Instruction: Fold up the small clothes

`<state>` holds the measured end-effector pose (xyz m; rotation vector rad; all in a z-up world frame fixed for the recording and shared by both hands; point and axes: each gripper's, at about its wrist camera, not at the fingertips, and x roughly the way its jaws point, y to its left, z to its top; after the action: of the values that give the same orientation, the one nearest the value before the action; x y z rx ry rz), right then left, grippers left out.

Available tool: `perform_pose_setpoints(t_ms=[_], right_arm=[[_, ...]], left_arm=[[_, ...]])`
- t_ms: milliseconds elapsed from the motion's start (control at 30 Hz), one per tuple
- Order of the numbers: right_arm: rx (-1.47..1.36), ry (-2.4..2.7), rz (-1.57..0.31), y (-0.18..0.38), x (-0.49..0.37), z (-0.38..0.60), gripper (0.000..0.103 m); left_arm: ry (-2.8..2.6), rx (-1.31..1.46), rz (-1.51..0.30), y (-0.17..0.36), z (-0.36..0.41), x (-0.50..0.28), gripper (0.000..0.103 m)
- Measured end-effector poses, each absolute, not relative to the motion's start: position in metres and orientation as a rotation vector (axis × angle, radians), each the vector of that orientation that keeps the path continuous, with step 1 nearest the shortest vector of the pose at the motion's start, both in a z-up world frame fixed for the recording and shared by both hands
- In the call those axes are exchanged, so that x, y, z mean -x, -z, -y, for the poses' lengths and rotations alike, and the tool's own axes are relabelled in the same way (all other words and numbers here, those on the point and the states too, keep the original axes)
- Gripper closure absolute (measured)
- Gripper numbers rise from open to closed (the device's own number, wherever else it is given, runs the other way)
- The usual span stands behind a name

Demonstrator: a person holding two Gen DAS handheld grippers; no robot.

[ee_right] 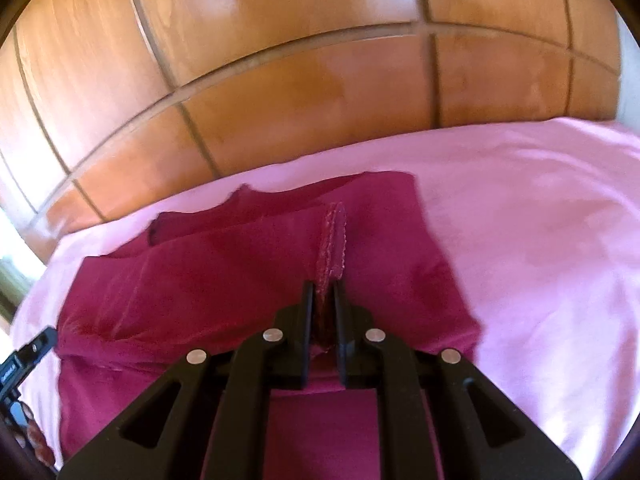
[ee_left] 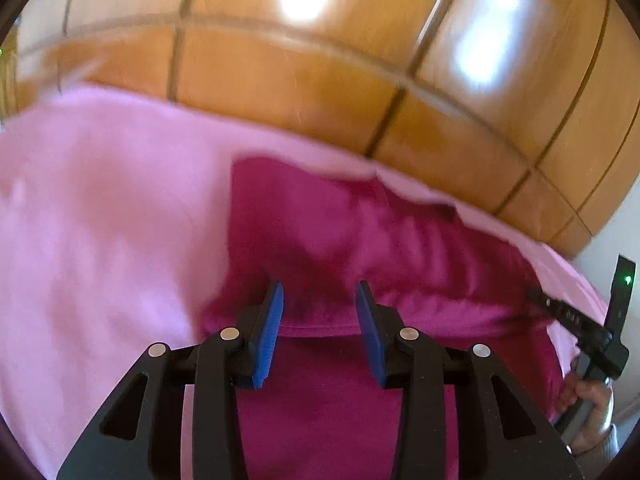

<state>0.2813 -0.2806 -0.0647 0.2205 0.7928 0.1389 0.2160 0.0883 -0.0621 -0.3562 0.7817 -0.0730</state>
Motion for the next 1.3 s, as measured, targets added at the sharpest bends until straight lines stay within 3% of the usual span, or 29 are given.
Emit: perform_pose_setpoints(t_ms=[167,267,300,333,400,600,967,1033,1167,1300], right_arm=[[-0.28,-0.174,-0.829,0.083,-0.285,0.293,0.094],[-0.292,-0.178,-0.837,0.08,-0.287,0.295,0.087],[-0.275,-0.165,-0.838,0.077,-0.286,0.294,0.073],[-0.246,-0.14,-0.823,0.07,-0.282,0.293,0.051],[-0.217,-0.104,-0.766,0.056,-0.272,0.29,0.036],[-0.177,-0.218,-0.687,0.027,-0.259,0.257,0.029],[-0.13,-0.272,-0.803,0.071,-0.283,0.218,0.029],[-0.117,-0.276,-0.801,0.074,-0.282,0.218,0.029],[-0.061,-0.27,-0.794,0.072,-0.273,0.219,0.028],[0.037,-0.244,-0.795,0.081,-0.268,0.205,0.024]], left_arm=[[0.079,0.361,-0.815,0.089,-0.085,-0.212,0.066],[0.07,0.361,-0.82,0.083,-0.083,-0.21,0.066],[0.097,0.356,-0.804,0.077,-0.082,-0.205,0.063],[0.122,0.365,-0.787,0.073,-0.082,-0.199,0.055],[0.124,0.394,-0.748,0.064,-0.091,-0.195,0.052],[0.115,0.692,-0.737,0.053,-0.167,-0.228,0.052],[0.209,0.905,-0.911,0.097,-0.19,-0.329,0.052],[0.226,0.896,-0.857,0.092,-0.185,-0.33,0.091],[0.196,0.646,-0.675,0.052,-0.159,-0.303,0.092],[0.024,0.418,-0.804,0.071,-0.141,-0.321,0.09]])
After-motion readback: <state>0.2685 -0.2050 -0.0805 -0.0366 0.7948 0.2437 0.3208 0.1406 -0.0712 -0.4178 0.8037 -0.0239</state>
